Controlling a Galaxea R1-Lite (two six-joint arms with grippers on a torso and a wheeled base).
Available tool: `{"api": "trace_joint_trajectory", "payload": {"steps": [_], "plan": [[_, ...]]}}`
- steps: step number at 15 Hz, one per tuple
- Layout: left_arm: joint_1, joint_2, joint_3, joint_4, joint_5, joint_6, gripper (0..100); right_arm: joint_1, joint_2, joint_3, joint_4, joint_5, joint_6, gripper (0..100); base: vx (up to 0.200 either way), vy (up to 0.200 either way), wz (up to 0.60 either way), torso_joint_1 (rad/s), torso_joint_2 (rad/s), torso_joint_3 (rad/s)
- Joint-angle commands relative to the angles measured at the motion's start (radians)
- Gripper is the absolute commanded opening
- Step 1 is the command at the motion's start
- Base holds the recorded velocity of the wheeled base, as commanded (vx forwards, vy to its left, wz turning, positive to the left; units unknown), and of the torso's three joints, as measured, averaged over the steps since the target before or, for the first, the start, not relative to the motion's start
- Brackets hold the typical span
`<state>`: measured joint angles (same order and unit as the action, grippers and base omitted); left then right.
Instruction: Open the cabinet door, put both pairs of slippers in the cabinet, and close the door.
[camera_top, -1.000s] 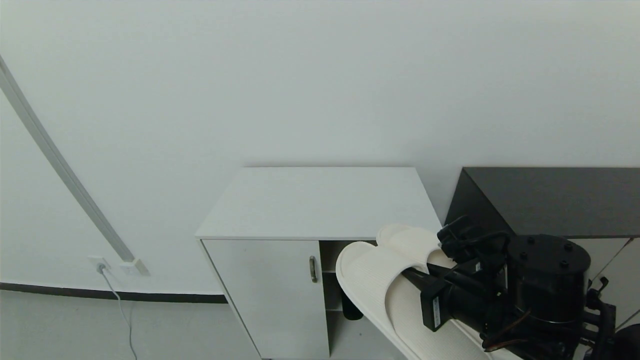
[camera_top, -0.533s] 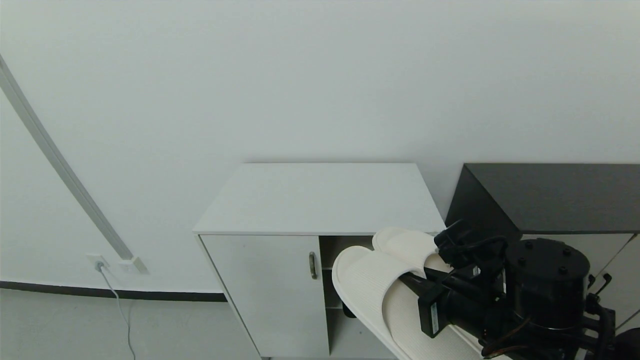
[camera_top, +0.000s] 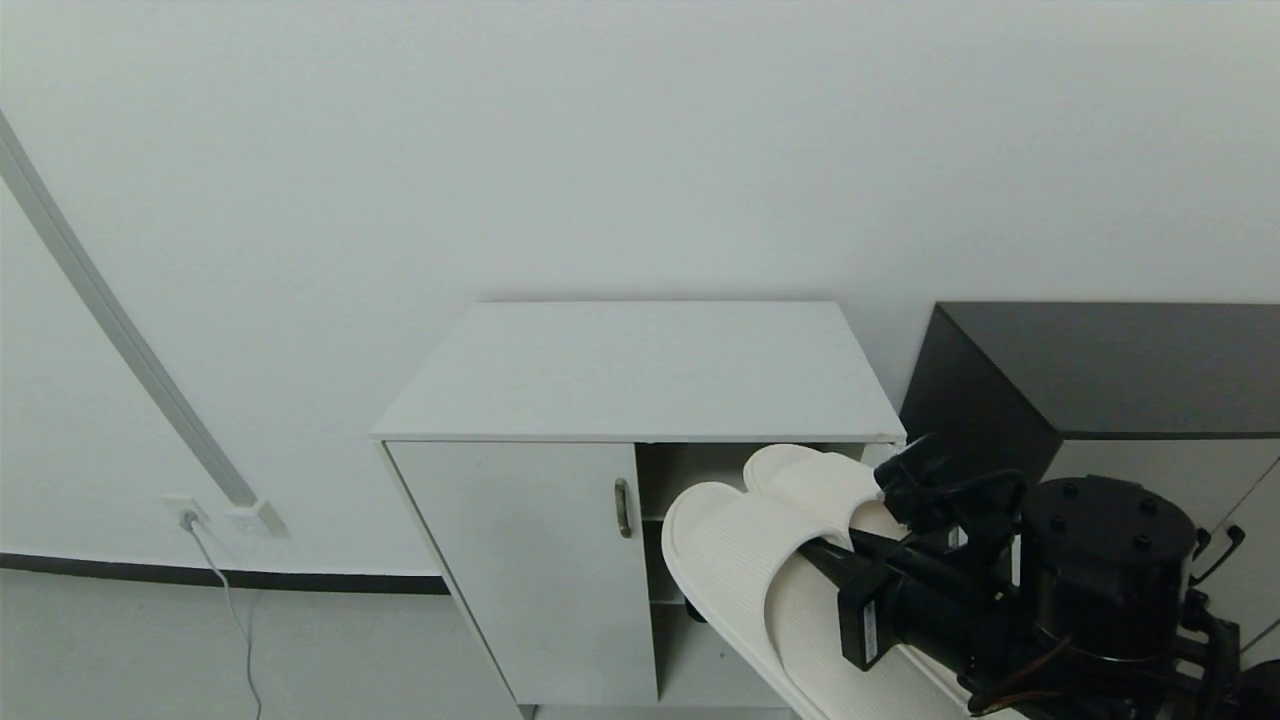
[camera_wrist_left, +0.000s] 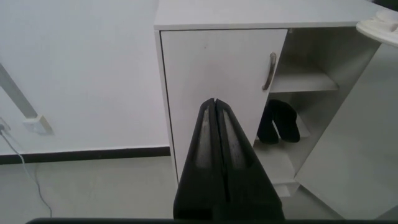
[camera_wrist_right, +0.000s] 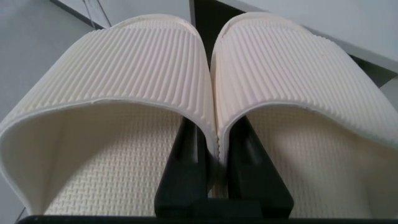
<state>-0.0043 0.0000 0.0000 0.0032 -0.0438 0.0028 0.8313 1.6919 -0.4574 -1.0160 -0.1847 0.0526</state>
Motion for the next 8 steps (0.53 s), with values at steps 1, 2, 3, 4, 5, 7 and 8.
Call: {"api": "trace_joint_trajectory", "payload": {"steps": [1, 2, 3, 4, 5, 7, 8], "plan": [[0.0, 0.002, 0.0, 0.0, -0.001, 0.0, 0, 0.002, 0.006, 0.003, -0.001, 0.001, 0.0, 0, 0.0, 0.0, 0.0, -0.173, 0.41, 0.232], [0.0, 0.002, 0.0, 0.0, -0.001, 0.0, 0, 0.002, 0.009, 0.003, -0.001, -0.001, 0.0, 0, 0.0, 0.0, 0.0, -0.212, 0.47, 0.271], [0.0, 0.002, 0.0, 0.0, -0.001, -0.001, 0, 0.002, 0.009, 0.005, -0.001, -0.001, 0.0, 0, 0.0, 0.0, 0.0, -0.222, 0.52, 0.29], [0.0, 0.002, 0.0, 0.0, -0.001, 0.002, 0, 0.002, 0.009, 0.006, -0.001, 0.001, 0.001, 0, 0.0, 0.0, 0.0, -0.232, 0.54, 0.295], [0.0, 0.002, 0.0, 0.0, -0.001, 0.003, 0, 0.002, 0.009, 0.006, -0.001, 0.001, 0.001, 0, 0.0, 0.0, 0.0, -0.237, 0.55, 0.315], [0.001, 0.002, 0.0, 0.0, -0.001, 0.003, 0, 0.002, 0.008, 0.008, -0.001, 0.001, 0.0, 0, 0.0, 0.0, 0.0, -0.225, 0.54, 0.32], [0.0, 0.002, 0.0, 0.0, -0.001, 0.002, 0, 0.003, 0.009, 0.005, -0.001, 0.001, 0.0, 0, 0.0, 0.0, 0.0, -0.212, 0.56, 0.32]]}}
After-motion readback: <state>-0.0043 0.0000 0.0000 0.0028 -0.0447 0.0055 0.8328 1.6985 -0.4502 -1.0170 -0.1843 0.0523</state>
